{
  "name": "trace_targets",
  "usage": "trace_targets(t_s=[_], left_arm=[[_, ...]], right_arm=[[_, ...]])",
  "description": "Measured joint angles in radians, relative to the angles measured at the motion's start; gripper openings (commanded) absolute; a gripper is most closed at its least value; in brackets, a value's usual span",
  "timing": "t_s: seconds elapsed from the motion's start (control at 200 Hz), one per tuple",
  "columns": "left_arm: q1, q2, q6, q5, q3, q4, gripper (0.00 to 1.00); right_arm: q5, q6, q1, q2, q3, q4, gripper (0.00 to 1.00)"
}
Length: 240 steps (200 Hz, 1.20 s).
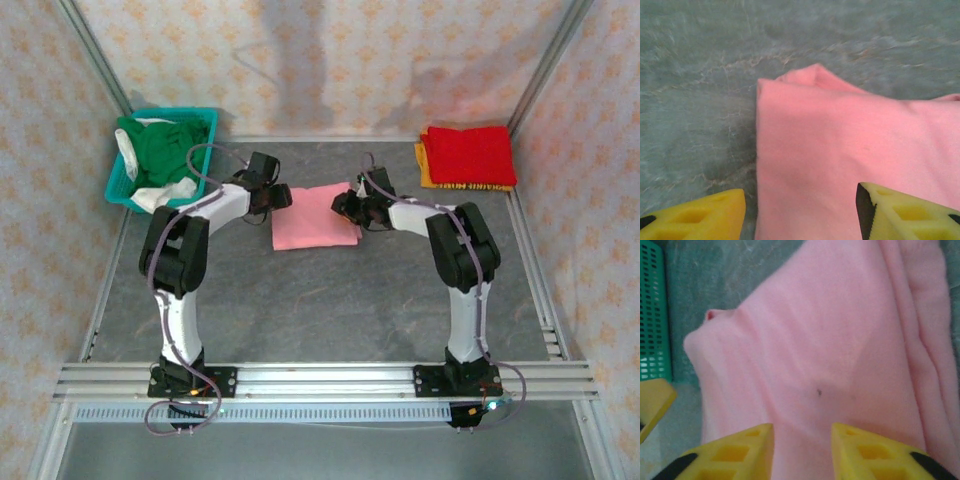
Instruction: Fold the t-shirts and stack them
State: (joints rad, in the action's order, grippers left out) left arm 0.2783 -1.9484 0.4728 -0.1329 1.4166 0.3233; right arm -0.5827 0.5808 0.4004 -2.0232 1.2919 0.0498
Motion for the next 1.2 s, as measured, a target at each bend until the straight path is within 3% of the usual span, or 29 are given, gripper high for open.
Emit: trace_targets(t_s=[0.16, 0.39, 0.561, 0.926, 1.111, 1.201], left_arm=[[0.08, 0.128, 0.001, 0.015, -0.023, -0.006, 0.61], [0.107, 0.08, 0.02, 0.022, -0.156, -0.035, 0.62], [0.1, 0.033, 0.021, 0.04, -0.215, -0.044, 0.62], [0.1, 0.023, 0.021, 0.082, -0.241, -0.118, 0.62], [0.1, 0.017, 0.021, 0.09, -0.242, -0.13, 0.62], [0.1, 0.017, 0.021, 0.09, -0.242, -0.134, 0.62]], right_arm=[[0.087, -0.055, 0.0, 0.101, 0.027, -0.116, 0.63], [0.226, -0.167, 0.0, 0.049, 0.226, -0.358, 0.73], [0.267, -0.217, 0.0, -0.019, 0.275, -0.452, 0.78], [0.276, -0.254, 0.027, -0.156, 0.384, -0.547, 0.77], [0.256, -0.253, 0.031, -0.187, 0.395, -0.544, 0.67], [0.249, -0.245, 0.03, -0.199, 0.407, -0.54, 0.55]])
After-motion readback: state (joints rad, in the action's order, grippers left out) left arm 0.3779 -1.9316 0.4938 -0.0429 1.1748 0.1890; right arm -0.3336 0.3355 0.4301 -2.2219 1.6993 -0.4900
